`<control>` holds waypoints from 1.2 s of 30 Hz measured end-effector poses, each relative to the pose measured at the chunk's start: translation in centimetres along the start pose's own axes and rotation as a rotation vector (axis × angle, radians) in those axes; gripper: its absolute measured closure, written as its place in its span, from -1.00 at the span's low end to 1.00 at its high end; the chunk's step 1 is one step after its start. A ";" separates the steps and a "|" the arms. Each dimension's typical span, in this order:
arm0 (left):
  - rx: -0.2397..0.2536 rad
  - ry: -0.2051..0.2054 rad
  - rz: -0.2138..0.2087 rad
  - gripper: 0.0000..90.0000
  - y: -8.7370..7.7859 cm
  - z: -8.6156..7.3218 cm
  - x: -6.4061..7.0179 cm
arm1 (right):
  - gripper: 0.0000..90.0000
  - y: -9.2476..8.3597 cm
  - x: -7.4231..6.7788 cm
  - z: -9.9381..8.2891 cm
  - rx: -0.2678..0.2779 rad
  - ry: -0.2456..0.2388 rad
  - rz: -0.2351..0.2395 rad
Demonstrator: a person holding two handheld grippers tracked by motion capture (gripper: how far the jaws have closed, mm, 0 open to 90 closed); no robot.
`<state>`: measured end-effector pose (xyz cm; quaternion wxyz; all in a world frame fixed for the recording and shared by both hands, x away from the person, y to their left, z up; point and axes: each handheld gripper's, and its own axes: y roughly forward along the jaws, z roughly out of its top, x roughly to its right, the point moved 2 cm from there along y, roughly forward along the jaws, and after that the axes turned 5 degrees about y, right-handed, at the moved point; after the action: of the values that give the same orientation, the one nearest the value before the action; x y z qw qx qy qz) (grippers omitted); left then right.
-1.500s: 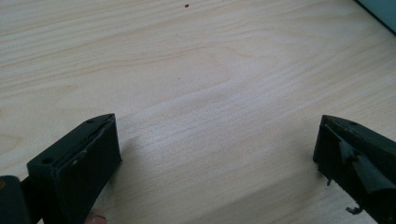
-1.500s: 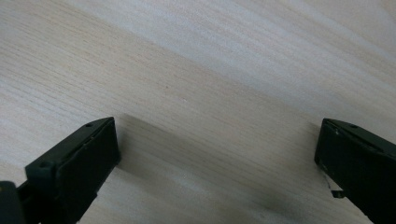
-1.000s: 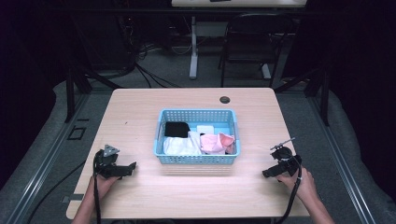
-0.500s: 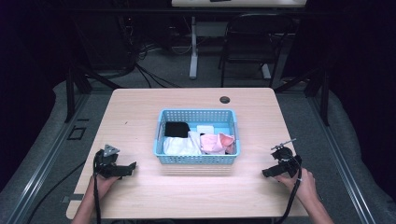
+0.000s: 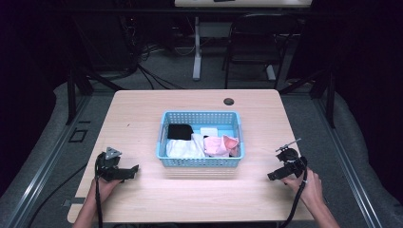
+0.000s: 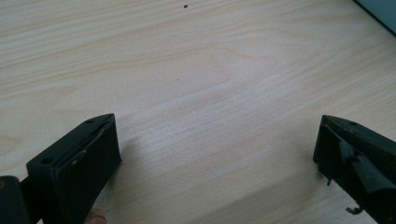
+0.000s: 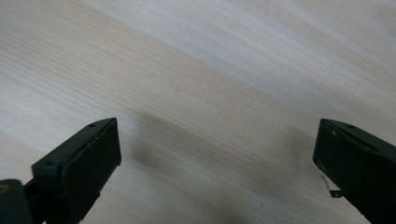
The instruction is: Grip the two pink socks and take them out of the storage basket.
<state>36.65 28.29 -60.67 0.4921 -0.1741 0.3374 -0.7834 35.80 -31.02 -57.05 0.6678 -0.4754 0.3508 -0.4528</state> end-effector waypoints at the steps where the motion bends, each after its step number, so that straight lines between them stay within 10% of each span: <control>1: 0.000 0.000 0.000 -0.99 0.0 0.0 0.0 | -0.98 -0.5 -0.1 0.1 0.029 0.007 0.017; 36: -0.001 0.000 0.003 -0.99 0.0 0.0 0.0 | -0.97 -9.0 -4.9 6.2 0.151 -0.140 0.095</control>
<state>36.63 28.29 -60.66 0.4933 -0.1736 0.3380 -0.7825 37.25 -25.67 -46.46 0.7453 -0.4368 0.2904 -0.4116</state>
